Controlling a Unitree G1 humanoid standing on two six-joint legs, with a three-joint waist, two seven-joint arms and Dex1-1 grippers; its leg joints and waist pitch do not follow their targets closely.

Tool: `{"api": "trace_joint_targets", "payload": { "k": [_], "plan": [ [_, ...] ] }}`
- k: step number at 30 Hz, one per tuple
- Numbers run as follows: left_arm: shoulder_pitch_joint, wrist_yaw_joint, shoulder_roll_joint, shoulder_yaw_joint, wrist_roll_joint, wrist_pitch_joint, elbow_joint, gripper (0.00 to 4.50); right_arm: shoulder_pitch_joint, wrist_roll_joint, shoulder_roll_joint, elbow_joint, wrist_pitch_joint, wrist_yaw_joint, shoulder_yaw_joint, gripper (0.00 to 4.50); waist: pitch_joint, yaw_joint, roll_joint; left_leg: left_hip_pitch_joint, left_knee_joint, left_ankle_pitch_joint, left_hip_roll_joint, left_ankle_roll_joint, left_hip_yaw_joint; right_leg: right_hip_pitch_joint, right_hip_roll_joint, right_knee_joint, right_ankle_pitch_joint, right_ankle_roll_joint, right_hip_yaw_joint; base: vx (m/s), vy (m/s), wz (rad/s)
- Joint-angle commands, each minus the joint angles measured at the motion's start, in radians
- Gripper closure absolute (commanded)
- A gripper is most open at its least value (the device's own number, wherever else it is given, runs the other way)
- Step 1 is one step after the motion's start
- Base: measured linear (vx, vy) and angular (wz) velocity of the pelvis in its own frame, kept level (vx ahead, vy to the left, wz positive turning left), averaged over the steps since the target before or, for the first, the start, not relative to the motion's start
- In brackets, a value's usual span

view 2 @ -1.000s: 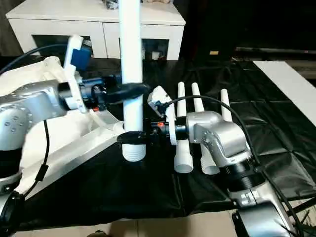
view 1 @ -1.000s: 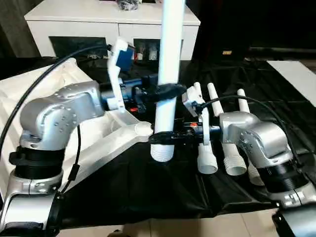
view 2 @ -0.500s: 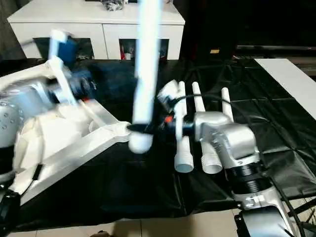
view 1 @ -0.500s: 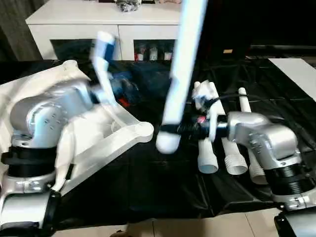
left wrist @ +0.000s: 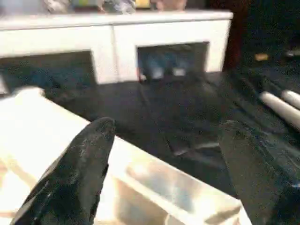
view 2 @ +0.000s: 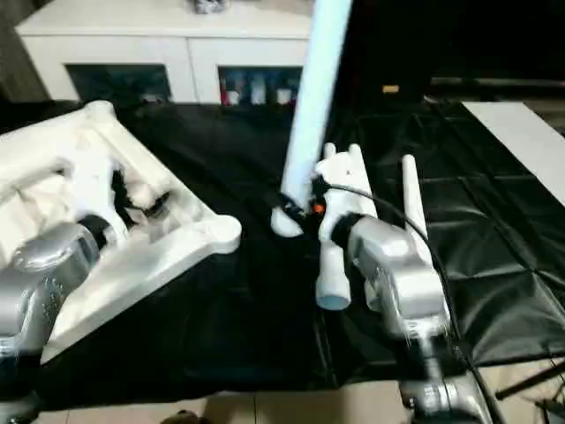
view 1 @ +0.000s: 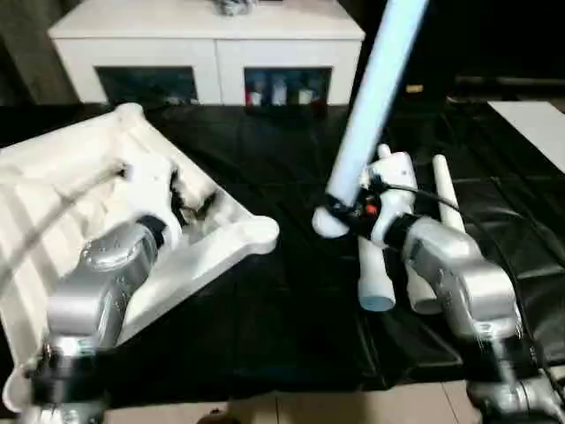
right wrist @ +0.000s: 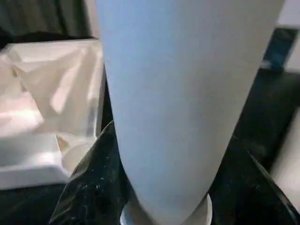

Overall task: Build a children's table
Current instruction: Pick table leg

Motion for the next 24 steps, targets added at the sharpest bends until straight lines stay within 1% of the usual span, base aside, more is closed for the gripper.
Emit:
{"api": "trace_joint_targets", "payload": {
  "k": [1,2,3,4,5,6,7,8,9,10,11,12,13,14,15,16,17,18,19,20,21,22,23,24],
  "plan": [
    [0.027,0.055,-0.014,0.003,0.044,-0.039,-0.010,0.55,0.012,-0.024,0.008,-0.029,-0.037,-0.033,0.003,2.60,-0.068,-0.004,0.016,0.028,-0.075,-0.289,0.016,-0.070,-0.011,0.036,-0.051,-0.087,-0.152,-0.128,0.026,0.000,0.000,0.00],
    [0.047,0.081,-0.018,0.008,0.068,-0.058,-0.013,0.55,0.027,-0.032,0.028,-0.026,-0.058,-0.050,0.007,2.60,-0.067,-0.005,0.019,0.028,-0.076,-0.296,0.016,-0.073,-0.011,0.033,-0.050,-0.088,-0.165,-0.124,0.026,0.000,0.000,0.00],
    [0.059,0.093,-0.027,0.016,0.070,-0.057,-0.020,0.55,0.035,-0.036,0.041,-0.024,-0.072,-0.062,0.009,2.60,-0.065,-0.005,0.018,0.026,-0.077,-0.301,0.016,-0.074,-0.012,0.031,-0.051,-0.091,-0.177,-0.120,0.027,0.000,0.000,0.00],
    [0.081,0.112,-0.031,0.015,0.091,-0.049,-0.044,0.55,0.043,-0.043,0.064,-0.023,-0.094,-0.082,0.021,2.60,-0.061,-0.016,0.041,-0.022,-0.122,-0.368,0.002,-0.025,-0.068,0.063,-0.048,-0.070,-0.184,-0.124,-0.045,0.000,0.000,0.00],
    [0.091,0.120,-0.030,0.010,0.106,-0.042,-0.059,0.55,0.046,-0.044,0.075,-0.023,-0.103,-0.090,0.027,2.60,-0.066,-0.021,0.046,-0.009,-0.117,-0.419,0.009,-0.025,-0.093,0.059,-0.047,-0.075,-0.170,-0.131,-0.056,-0.021,-0.022,0.38],
    [0.101,0.128,-0.035,0.004,0.121,-0.035,-0.076,0.55,0.049,-0.053,0.081,-0.028,-0.112,-0.098,0.038,2.60,-0.067,-0.032,0.076,-0.004,-0.118,-0.487,0.017,-0.024,-0.134,0.066,-0.043,-0.065,-0.127,-0.175,-0.079,-0.021,-0.022,0.38],
    [0.105,0.135,-0.040,0.003,0.127,-0.027,-0.082,0.55,0.051,-0.061,0.084,-0.029,-0.112,-0.102,0.045,2.60,-0.066,-0.061,0.084,0.010,-0.140,-0.519,0.048,-0.007,-0.209,0.063,-0.015,-0.032,-0.063,-0.216,-0.095,0.005,-0.047,0.52],
    [0.107,0.140,-0.040,0.002,0.136,-0.030,-0.087,0.55,0.048,-0.071,0.083,-0.024,-0.117,-0.103,0.052,2.60,-0.058,-0.058,0.114,0.018,-0.160,-0.554,0.056,-0.005,-0.246,0.058,-0.004,-0.002,-0.086,-0.224,-0.099,-0.003,-0.089,0.52],
    [0.108,0.145,-0.043,0.004,0.138,-0.030,-0.091,0.55,0.044,-0.078,0.083,-0.017,-0.124,-0.106,0.056,2.60,-0.051,-0.067,0.109,0.033,-0.180,-0.581,0.068,0.026,-0.310,0.039,0.007,0.044,-0.149,-0.247,-0.087,-0.003,-0.089,0.52],
    [0.107,0.150,-0.052,0.010,0.128,-0.020,-0.095,0.55,0.039,-0.082,0.085,-0.011,-0.131,-0.114,0.053,2.60,-0.056,-0.063,0.109,0.028,-0.174,-0.563,0.020,0.039,-0.326,0.040,0.007,0.047,-0.163,-0.245,-0.057,-0.015,-0.134,0.62],
    [0.106,0.155,-0.061,0.016,0.118,-0.011,-0.097,0.55,0.036,-0.085,0.087,-0.007,-0.137,-0.121,0.049,2.60,-0.056,-0.063,0.109,0.028,-0.174,-0.563,0.020,0.039,-0.326,0.040,0.007,0.047,-0.163,-0.245,-0.057,-0.014,-0.185,0.72],
    [0.100,0.166,-0.064,0.018,0.119,0.010,-0.097,0.55,0.030,-0.077,0.098,0.000,-0.136,-0.133,0.035,2.60,-0.046,-0.050,0.086,0.022,-0.089,-0.527,-0.041,0.000,-0.238,0.031,-0.043,-0.084,-0.268,-0.336,0.000,-0.014,-0.185,0.72],
    [0.094,0.157,-0.068,0.022,0.107,-0.015,-0.098,0.55,0.024,-0.105,0.087,0.009,-0.153,-0.139,0.048,2.60,-0.034,-0.022,0.072,0.047,0.114,-0.376,-0.102,0.018,-0.128,0.011,-0.127,-0.187,-0.599,-0.340,0.010,-0.043,-0.209,0.50],
    [0.083,0.149,-0.069,0.023,0.102,-0.017,-0.098,0.55,0.021,-0.144,0.070,0.015,-0.174,-0.137,0.071,2.60,-0.026,-0.009,0.062,0.011,0.130,-0.248,-0.086,0.051,-0.105,0.041,-0.144,-0.193,-0.724,-0.278,0.043,-0.006,-0.176,0.03],
    [0.077,0.145,-0.068,0.017,0.106,-0.017,-0.091,0.55,0.024,-0.153,0.064,0.014,-0.179,-0.133,0.078,2.60,-0.033,0.022,0.060,-0.057,0.079,-0.080,-0.054,0.058,-0.111,0.093,-0.146,-0.143,-0.683,-0.110,0.076,-0.006,-0.176,0.03],
    [0.077,0.145,-0.068,0.017,0.106,-0.017,-0.091,0.55,0.024,-0.153,0.064,0.014,-0.179,-0.133,0.078,2.60,-0.051,0.043,0.066,-0.028,0.028,-0.057,-0.025,0.075,-0.110,0.081,-0.117,-0.115,-0.465,-0.047,0.076,0.018,-0.136,0.07],
    [0.072,0.135,-0.066,0.005,0.117,-0.020,-0.079,0.55,0.035,-0.136,0.067,0.006,-0.173,-0.127,0.075,2.60,-0.062,0.042,0.073,-0.011,0.018,-0.022,-0.020,0.094,-0.101,0.074,-0.098,-0.108,-0.342,-0.049,0.063,-0.034,-0.130,0.25],
    [0.065,0.129,-0.068,-0.008,0.127,-0.028,-0.062,0.55,0.047,-0.117,0.071,-0.010,-0.168,-0.122,0.066,2.60,-0.072,0.036,0.082,-0.011,0.002,0.003,-0.018,0.116,-0.098,0.074,-0.076,-0.079,-0.170,-0.076,0.037,-0.034,-0.130,0.25],
    [0.063,0.129,-0.070,-0.012,0.131,-0.028,-0.057,0.55,0.053,-0.111,0.072,-0.018,-0.167,-0.121,0.064,2.60,-0.071,0.041,0.080,-0.024,0.005,-0.019,-0.026,0.150,-0.088,0.082,-0.100,-0.083,-0.127,-0.091,0.042,-0.024,-0.090,0.10],
    [0.059,0.125,-0.075,-0.015,0.130,-0.025,-0.052,0.55,0.059,-0.107,0.073,-0.030,-0.163,-0.124,0.058,2.60,-0.069,0.045,0.068,-0.030,0.012,-0.036,-0.030,0.168,-0.086,0.087,-0.116,-0.091,-0.149,-0.095,0.051,0.000,0.000,0.00],
    [0.054,0.125,-0.082,-0.016,0.130,-0.025,-0.046,0.55,0.064,-0.103,0.074,-0.039,-0.159,-0.131,0.051,2.60,-0.067,0.058,0.055,-0.040,0.042,-0.053,-0.026,0.186,-0.092,0.094,-0.167,-0.107,-0.247,-0.109,0.079,0.000,0.000,0.00],
    [0.048,0.118,-0.085,-0.023,0.133,-0.039,-0.029,0.55,0.071,-0.093,0.078,-0.049,-0.150,-0.139,0.039,2.60,-0.068,0.067,0.054,-0.047,0.059,-0.052,-0.021,0.187,-0.097,0.097,-0.191,-0.112,-0.292,-0.122,0.096,0.000,0.000,0.00],
    [0.040,0.113,-0.095,-0.029,0.136,-0.065,-0.002,0.55,0.081,-0.082,0.084,-0.061,-0.139,-0.153,0.023,2.60,-0.064,0.072,0.053,-0.068,0.099,-0.064,-0.010,0.180,-0.112,0.100,-0.235,-0.123,-0.352,-0.156,0.124,-0.019,0.085,-0.04],
    [0.038,0.112,-0.097,-0.031,0.136,-0.071,0.004,0.55,0.083,-0.081,0.085,-0.062,-0.139,-0.155,0.020,2.60,-0.061,0.077,0.070,-0.080,0.120,-0.071,0.003,0.162,-0.131,0.097,-0.256,-0.127,-0.391,-0.197,0.130,-0.019,0.085,-0.04]
  ]
}}
